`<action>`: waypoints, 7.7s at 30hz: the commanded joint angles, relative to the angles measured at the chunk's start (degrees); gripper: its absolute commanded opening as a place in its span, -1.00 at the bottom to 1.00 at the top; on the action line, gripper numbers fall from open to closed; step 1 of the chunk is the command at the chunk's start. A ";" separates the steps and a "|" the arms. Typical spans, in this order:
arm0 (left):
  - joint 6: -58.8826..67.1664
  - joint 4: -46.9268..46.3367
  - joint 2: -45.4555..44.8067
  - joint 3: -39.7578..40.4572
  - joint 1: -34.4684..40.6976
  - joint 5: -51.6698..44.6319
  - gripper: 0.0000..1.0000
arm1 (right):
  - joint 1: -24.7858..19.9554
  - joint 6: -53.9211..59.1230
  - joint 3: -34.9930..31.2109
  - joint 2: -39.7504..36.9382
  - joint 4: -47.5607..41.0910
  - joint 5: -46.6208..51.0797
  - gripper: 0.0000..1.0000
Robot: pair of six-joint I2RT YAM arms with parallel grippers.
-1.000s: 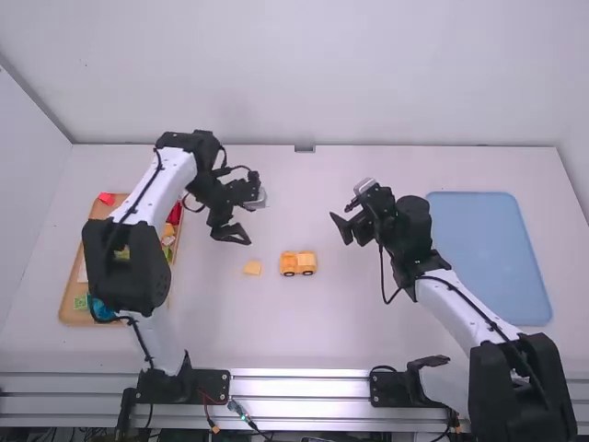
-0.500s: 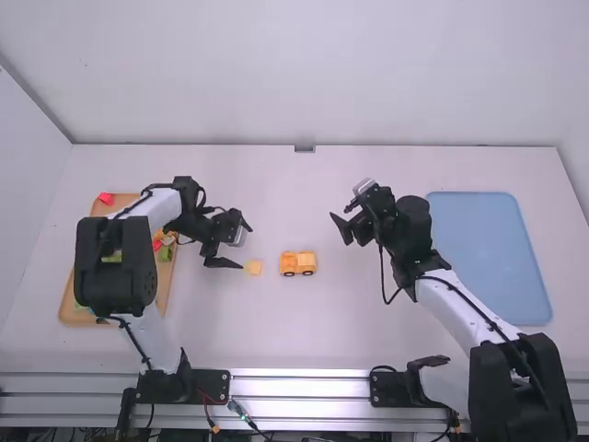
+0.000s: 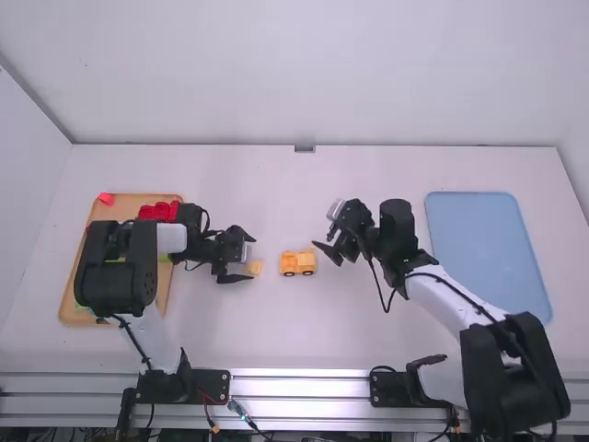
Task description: Assemble lego blocks to make yellow taxi
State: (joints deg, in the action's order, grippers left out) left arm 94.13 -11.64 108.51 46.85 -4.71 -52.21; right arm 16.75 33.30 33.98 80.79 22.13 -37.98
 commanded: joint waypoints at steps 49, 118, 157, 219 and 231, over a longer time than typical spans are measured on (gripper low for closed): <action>-10.36 10.16 2.93 -6.99 0.22 -3.28 0.11 | -5.77 14.53 -0.52 14.45 3.17 -26.69 0.98; -30.91 5.92 -0.35 4.39 16.39 -2.10 -0.91 | 0.66 23.56 12.02 39.23 -0.74 -21.94 0.98; -30.75 12.76 -0.52 -1.18 18.38 3.08 -0.58 | 4.63 26.77 11.50 39.21 -4.37 -15.98 0.10; -29.18 13.29 -0.52 -1.18 19.71 5.38 -0.63 | 4.72 26.99 11.37 39.21 -4.61 -16.00 0.14; -29.18 13.68 -0.52 -1.18 19.71 5.11 0.18 | 4.72 27.02 11.39 39.21 -4.61 -16.00 0.16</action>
State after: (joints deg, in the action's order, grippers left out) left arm 64.27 2.48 107.46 46.70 14.83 -49.21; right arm 21.21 60.55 45.78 119.24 18.26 -56.16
